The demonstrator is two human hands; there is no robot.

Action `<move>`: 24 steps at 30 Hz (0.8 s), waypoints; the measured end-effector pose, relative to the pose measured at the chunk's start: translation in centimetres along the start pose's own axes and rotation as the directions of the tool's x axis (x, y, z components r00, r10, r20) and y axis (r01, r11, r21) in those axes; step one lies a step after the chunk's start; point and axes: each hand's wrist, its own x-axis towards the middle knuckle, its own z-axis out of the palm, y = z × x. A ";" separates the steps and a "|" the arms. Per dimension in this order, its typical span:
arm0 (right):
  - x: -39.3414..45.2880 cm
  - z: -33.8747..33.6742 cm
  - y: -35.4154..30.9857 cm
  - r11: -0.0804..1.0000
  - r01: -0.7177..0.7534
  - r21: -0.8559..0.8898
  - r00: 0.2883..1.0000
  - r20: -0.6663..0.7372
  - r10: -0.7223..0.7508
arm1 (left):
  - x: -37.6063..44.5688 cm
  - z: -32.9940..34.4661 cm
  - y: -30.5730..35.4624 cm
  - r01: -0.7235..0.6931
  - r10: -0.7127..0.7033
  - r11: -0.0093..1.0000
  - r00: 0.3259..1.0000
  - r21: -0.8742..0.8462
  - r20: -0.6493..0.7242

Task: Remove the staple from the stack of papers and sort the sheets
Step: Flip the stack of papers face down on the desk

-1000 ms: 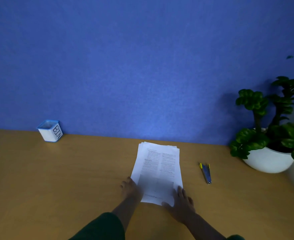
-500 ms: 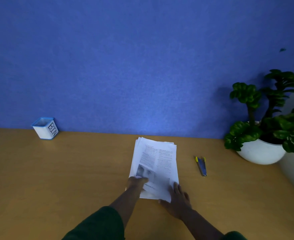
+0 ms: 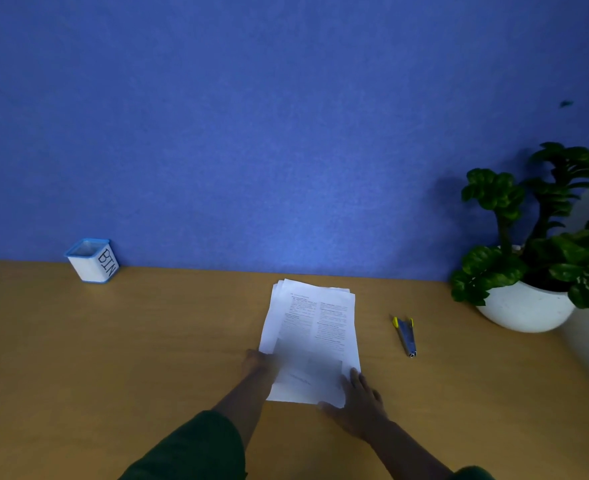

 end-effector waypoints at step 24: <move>0.0 -1.1 -0.1 1.000 -0.001 0.009 0.998 0.068 0.001 | -0.8 0.6 2.2 0.055 -0.026 0.974 0.991 -0.219 0.131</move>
